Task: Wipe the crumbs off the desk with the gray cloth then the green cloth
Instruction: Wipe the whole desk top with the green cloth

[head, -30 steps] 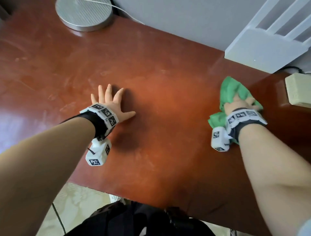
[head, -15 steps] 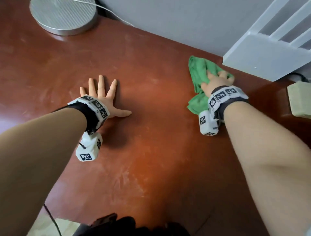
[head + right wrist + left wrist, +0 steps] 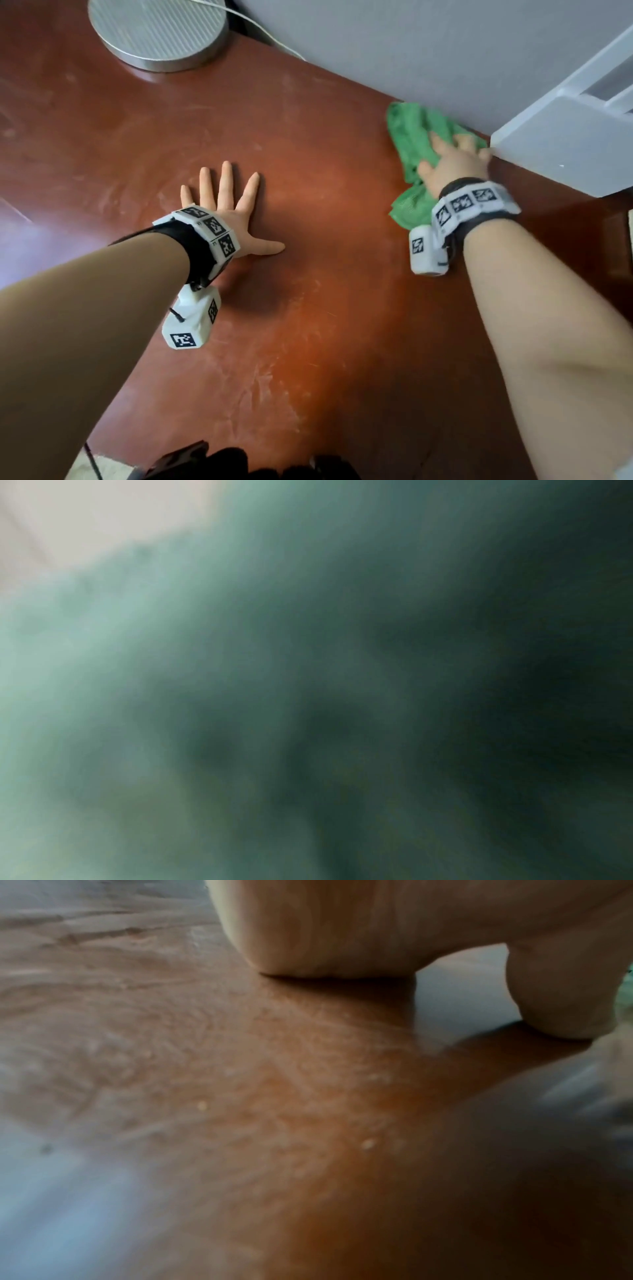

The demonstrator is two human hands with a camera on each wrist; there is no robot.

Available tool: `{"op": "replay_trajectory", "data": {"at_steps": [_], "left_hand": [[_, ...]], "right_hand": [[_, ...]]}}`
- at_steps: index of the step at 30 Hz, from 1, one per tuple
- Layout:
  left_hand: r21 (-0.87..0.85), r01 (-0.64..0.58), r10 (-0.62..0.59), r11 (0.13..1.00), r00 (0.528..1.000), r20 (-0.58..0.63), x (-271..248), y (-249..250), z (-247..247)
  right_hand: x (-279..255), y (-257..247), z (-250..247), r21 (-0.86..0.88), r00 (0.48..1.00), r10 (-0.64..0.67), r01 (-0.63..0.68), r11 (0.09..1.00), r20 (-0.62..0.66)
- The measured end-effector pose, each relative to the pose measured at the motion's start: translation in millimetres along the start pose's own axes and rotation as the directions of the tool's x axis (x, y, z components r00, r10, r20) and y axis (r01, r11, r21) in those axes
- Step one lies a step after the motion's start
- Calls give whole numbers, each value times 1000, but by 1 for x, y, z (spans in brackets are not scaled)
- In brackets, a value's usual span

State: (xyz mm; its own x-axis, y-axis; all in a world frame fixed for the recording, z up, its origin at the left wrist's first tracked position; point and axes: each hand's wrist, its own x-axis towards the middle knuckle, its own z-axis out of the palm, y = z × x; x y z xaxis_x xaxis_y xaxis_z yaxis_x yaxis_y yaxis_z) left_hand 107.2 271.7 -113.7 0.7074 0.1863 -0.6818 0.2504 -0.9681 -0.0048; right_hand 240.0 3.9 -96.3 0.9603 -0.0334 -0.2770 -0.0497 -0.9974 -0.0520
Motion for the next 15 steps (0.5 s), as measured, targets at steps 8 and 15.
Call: {"op": "replay_trajectory", "data": {"at_steps": [8, 15], "left_hand": [[-6, -7, 7, 1000, 1000, 1, 3, -4, 1], [-28, -21, 20, 999, 999, -33, 2, -5, 3]], "right_hand": [[43, -47, -10, -15, 999, -10, 11, 1000, 48], [-41, -67, 21, 7, 787, -589, 598, 802, 182]]}}
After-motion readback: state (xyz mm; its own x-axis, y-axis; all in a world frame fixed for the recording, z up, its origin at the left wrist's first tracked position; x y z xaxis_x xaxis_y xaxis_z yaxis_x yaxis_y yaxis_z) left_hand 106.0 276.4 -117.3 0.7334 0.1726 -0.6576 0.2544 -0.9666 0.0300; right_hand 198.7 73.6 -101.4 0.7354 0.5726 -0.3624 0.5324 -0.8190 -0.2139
